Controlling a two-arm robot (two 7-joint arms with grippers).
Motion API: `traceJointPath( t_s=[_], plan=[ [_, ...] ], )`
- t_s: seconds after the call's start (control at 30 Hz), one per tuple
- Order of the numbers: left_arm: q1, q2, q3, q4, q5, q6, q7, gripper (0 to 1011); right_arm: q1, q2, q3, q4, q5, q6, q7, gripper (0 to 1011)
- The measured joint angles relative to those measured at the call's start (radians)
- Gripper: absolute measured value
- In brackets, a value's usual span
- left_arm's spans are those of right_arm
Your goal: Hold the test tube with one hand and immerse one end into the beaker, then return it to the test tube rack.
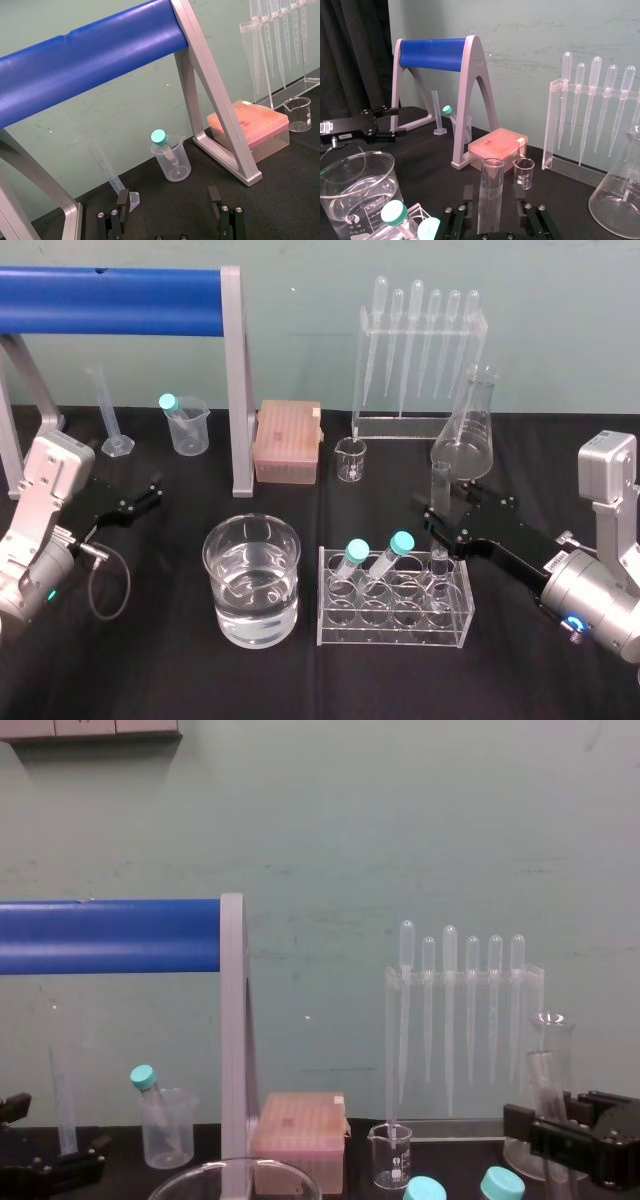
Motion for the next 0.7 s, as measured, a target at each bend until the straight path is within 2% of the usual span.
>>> traceJointPath(
  t_s=[0.03, 0.07, 0.13, 0.2, 0.23, 0.3, 0.7],
  plan=[
    [0.0, 0.0, 0.0, 0.0, 0.0, 0.0, 0.0, 1000, 0.0, 0.0, 0.0, 0.0, 0.0, 0.0, 0.0, 526],
    [0.0, 0.0, 0.0, 0.0, 0.0, 0.0, 0.0, 1000, 0.0, 0.0, 0.0, 0.0, 0.0, 0.0, 0.0, 463],
    [0.0, 0.0, 0.0, 0.0, 0.0, 0.0, 0.0, 1000, 0.0, 0.0, 0.0, 0.0, 0.0, 0.0, 0.0, 421],
    [0.0, 0.0, 0.0, 0.0, 0.0, 0.0, 0.0, 1000, 0.0, 0.0, 0.0, 0.0, 0.0, 0.0, 0.0, 320],
    [0.0, 0.0, 0.0, 0.0, 0.0, 0.0, 0.0, 1000, 0.0, 0.0, 0.0, 0.0, 0.0, 0.0, 0.0, 320],
    [0.0, 0.0, 0.0, 0.0, 0.0, 0.0, 0.0, 1000, 0.0, 0.0, 0.0, 0.0, 0.0, 0.0, 0.0, 241],
    [0.0, 0.0, 0.0, 0.0, 0.0, 0.0, 0.0, 1000, 0.0, 0.0, 0.0, 0.0, 0.0, 0.0, 0.0, 234]
  ],
)
